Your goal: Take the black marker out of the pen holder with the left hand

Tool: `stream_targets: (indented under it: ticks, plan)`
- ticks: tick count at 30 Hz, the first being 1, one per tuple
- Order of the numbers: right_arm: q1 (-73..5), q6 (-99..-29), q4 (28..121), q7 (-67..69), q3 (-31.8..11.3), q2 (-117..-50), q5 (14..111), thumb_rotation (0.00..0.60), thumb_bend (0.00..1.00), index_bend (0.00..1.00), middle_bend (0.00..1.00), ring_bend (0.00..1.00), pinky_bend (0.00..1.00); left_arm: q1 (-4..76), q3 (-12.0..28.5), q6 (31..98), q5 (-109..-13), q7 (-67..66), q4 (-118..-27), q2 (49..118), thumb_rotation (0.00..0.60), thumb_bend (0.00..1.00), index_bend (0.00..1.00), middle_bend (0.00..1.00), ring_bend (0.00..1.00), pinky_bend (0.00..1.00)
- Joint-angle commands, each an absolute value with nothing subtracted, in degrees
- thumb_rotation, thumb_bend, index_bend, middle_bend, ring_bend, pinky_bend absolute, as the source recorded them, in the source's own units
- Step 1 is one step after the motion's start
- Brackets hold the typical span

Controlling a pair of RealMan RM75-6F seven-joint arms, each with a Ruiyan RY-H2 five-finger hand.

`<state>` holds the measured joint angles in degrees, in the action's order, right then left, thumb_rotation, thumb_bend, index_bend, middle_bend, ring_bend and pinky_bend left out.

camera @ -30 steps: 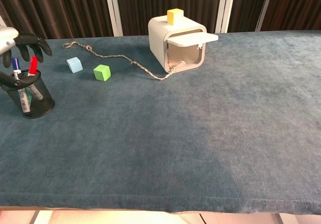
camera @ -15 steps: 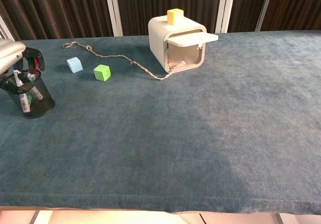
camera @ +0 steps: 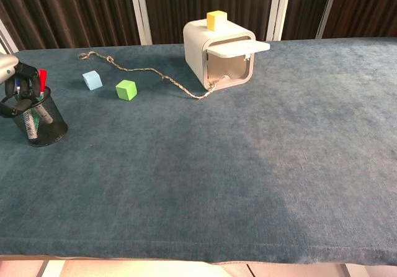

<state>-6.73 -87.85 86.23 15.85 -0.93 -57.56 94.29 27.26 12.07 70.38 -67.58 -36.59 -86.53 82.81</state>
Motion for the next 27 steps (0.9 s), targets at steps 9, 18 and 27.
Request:
stream_targets:
  ticks: [9, 18, 27]
  plan:
    - [-6.62, -87.67, 85.91, 16.27, -0.85, -57.75, 94.13, 0.6, 0.0, 0.0, 0.02, 0.0, 0.02, 27.88, 11.91, 71.24, -68.15, -34.83, -86.76, 81.95, 0.6, 0.53, 0.67, 0.75, 0.67, 0.68]
    - [-6.6, -87.84, 85.72, 16.46, -0.9, -57.84, 94.27, 0.6, 0.0, 0.0, 0.02, 0.0, 0.02, 25.38, 11.93, 76.78, -72.28, -31.18, -96.21, 75.61, 0.6, 0.53, 0.68, 0.76, 0.68, 0.69]
    - [-6.33, -88.46, 86.29, 16.06, -0.89, -57.5, 94.56, 0.6, 0.0, 0.0, 0.02, 0.0, 0.02, 29.51, 14.34, 78.62, -78.9, -32.78, -100.76, 78.3, 0.6, 0.54, 0.68, 0.77, 0.68, 0.71]
